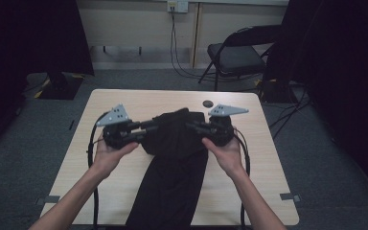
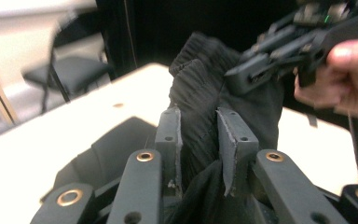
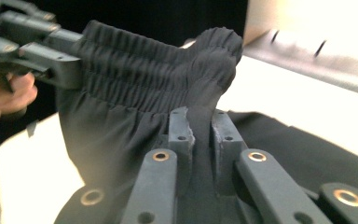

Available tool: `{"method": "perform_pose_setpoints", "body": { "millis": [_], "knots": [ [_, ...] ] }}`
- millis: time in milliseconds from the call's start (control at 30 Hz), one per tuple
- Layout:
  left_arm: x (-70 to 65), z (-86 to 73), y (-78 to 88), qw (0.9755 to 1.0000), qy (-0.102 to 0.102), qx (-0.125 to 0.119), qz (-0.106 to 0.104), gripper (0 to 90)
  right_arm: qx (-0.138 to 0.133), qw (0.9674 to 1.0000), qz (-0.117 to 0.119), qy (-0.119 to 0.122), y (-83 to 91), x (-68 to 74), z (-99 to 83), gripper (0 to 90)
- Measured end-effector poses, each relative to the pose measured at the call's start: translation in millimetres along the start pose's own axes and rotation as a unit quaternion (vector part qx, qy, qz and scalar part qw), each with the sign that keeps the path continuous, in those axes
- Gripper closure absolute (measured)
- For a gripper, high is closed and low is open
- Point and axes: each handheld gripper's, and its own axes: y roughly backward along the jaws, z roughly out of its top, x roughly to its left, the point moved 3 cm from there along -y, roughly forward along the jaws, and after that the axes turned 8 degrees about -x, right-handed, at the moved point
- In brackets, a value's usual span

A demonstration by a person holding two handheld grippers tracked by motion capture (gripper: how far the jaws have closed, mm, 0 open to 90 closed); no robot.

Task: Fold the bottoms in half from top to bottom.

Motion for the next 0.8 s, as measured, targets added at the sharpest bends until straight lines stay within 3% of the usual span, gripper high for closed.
{"method": "perform_pose_setpoints", "body": {
  "millis": [33, 133, 200, 267, 300, 333, 367, 400, 467, 567, 633, 700, 733, 767, 800],
  "knots": [
    [-7.1, -10.1, 1.9, 0.9997, 0.002, 0.008, -0.021, 71.7, 0.011, 0.9999, 0.004, 0.004, 1.5, 3.2, -7.0, 80.1],
    [-28.1, -44.1, 8.0, 0.9975, 0.011, 0.040, -0.058, 71.5, 0.050, 0.9985, 0.021, 0.006, 9.5, 16.0, -39.3, 79.2],
    [-35.7, -58.6, 10.4, 0.9965, 0.003, 0.055, -0.063, 71.1, 0.073, 0.9967, 0.033, 0.011, 15.2, 25.1, -62.0, 78.5],
    [-39.7, -72.2, 10.9, 0.9939, 0.014, 0.077, -0.078, 70.5, 0.092, 0.9949, 0.039, 0.010, 21.5, 32.9, -83.3, 76.9],
    [-41.1, -76.6, 11.5, 0.9932, 0.018, 0.082, -0.081, 69.9, 0.097, 0.9943, 0.043, 0.004, 24.9, 36.4, -93.6, 76.5],
    [-44.8, -83.3, 12.5, 0.9907, 0.030, 0.086, -0.102, 69.1, 0.102, 0.9937, 0.047, 0.001, 27.3, 39.2, -101.0, 75.5],
    [-48.4, -87.9, 13.8, 0.9884, 0.029, 0.091, -0.118, 67.3, 0.113, 0.9922, 0.053, 0.000, 30.3, 43.8, -112.6, 73.9],
    [-51.2, -90.6, 15.6, 0.9881, 0.027, 0.090, -0.122, 66.1, 0.123, 0.9910, 0.054, 0.002, 32.3, 47.4, -120.6, 72.1],
    [-51.7, -89.2, 18.2, 0.9868, 0.043, 0.077, -0.135, 62.2, 0.141, 0.9873, 0.072, 0.007, 36.6, 55.7, -131.8, 69.2],
    [-39.3, -76.5, 23.7, 0.9882, 0.061, 0.036, -0.135, 58.5, 0.149, 0.9826, 0.111, -0.004, 44.5, 65.8, -138.7, 66.5],
    [-26.2, -70.1, 24.8, 0.9908, 0.072, 0.022, -0.113, 56.1, 0.148, 0.9803, 0.131, -0.004, 46.5, 72.9, -141.4, 62.7],
    [-19.7, -73.0, 21.0, 0.9928, 0.067, 0.034, -0.093, 56.3, 0.152, 0.9772, 0.148, 0.005, 46.8, 80.8, -143.9, 63.4],
    [-18.2, -80.3, 15.4, 0.9926, 0.058, 0.064, -0.086, 56.7, 0.153, 0.9761, 0.154, 0.004, 46.9, 84.7, -144.7, 61.3],
    [-18.6, -88.7, 10.1, 0.9915, 0.051, 0.090, -0.078, 55.7, 0.157, 0.9714, 0.178, 0.003, 47.8, 90.1, -144.5, 60.2],
    [-20.4, -98.4, 5.1, 0.9893, 0.048, 0.112, -0.080, 54.7, 0.157, 0.9693, 0.190, 0.006, 48.9, 93.9, -143.2, 60.2]
  ]
}}
